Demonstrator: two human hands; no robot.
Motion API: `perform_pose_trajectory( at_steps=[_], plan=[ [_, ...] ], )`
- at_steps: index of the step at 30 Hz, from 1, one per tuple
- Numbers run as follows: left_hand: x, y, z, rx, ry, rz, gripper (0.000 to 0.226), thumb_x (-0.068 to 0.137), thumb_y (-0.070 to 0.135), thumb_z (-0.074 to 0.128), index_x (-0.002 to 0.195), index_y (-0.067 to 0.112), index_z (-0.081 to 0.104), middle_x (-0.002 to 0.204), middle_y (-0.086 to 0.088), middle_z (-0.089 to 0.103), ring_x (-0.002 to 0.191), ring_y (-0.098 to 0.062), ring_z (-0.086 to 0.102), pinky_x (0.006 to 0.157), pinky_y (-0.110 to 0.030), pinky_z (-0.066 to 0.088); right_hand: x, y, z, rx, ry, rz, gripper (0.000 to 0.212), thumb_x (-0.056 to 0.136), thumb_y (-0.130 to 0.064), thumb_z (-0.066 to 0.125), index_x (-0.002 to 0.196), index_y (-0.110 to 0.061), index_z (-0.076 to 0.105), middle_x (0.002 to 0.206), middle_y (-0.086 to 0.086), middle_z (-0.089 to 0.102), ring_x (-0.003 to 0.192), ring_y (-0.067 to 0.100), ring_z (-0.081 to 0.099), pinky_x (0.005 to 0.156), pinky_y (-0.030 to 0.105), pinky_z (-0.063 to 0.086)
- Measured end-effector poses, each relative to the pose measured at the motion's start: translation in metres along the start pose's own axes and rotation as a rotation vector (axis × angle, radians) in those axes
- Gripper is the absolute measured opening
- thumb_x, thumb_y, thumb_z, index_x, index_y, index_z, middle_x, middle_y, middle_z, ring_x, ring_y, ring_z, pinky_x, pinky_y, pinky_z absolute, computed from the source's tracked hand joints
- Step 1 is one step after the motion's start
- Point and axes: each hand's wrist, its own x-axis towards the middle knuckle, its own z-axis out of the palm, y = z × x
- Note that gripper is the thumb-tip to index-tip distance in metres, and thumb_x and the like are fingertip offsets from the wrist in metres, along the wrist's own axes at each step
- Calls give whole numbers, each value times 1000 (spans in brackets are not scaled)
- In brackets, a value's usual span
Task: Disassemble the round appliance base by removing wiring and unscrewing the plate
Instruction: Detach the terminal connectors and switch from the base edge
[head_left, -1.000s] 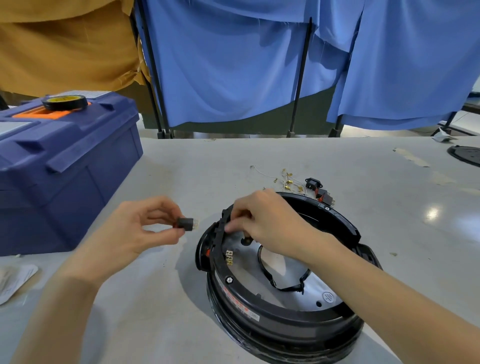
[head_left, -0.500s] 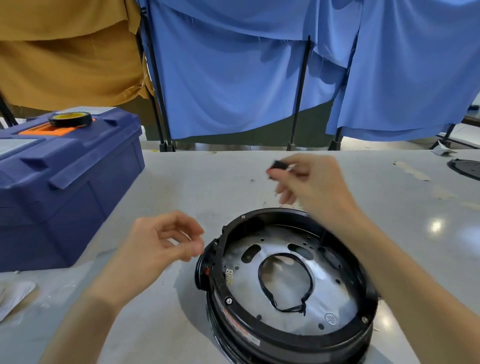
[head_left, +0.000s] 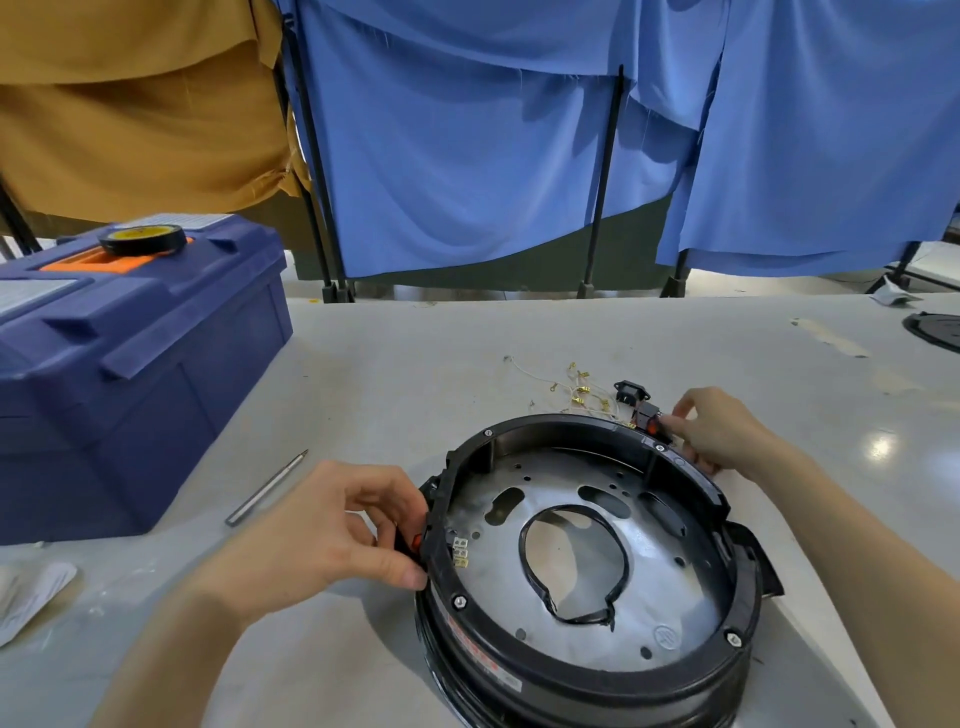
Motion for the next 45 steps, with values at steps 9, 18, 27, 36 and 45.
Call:
perform_pose_trajectory(
  at_steps=[9,18,27,36,45],
  plan=[
    [1,-2,0,-33,0,-14,31,56,10,90,81,16,74,76,-6,72,61,-14,54,58,-20,45,-70,-83,-17,218,41,-524,23,82,-35,74,78,-13,69,55,5,65,40,12,51,44,20,41],
    [-3,-4,-4,-87,23,-42,32,54,7,91,82,12,75,76,-13,73,64,-14,64,61,-18,51,-143,-128,40,-203,-672,-825,10,78,-11,68,81,-2,72,69,12,71,52,15,64,54,25,49],
    [-3,-3,0,-30,53,0,21,65,-5,81,75,13,75,68,-4,71,57,-10,58,57,-16,47,-146,-127,49,-187,-547,-892,13,76,-10,65,68,1,66,56,17,64,50,28,61,49,31,48],
    [0,-7,2,16,77,21,18,68,-3,79,74,14,76,69,-27,63,57,-21,53,61,-33,44,-144,-121,51,-189,-452,-968,18,79,-11,63,66,1,62,57,19,55,56,29,48,57,40,44],
    [1,-4,8,11,103,36,24,65,-11,71,68,13,72,56,-13,58,53,-20,45,60,-33,39,-138,-111,60,-47,-506,-924,15,83,-5,57,69,1,61,55,9,63,51,21,65,56,40,53]
  ],
)
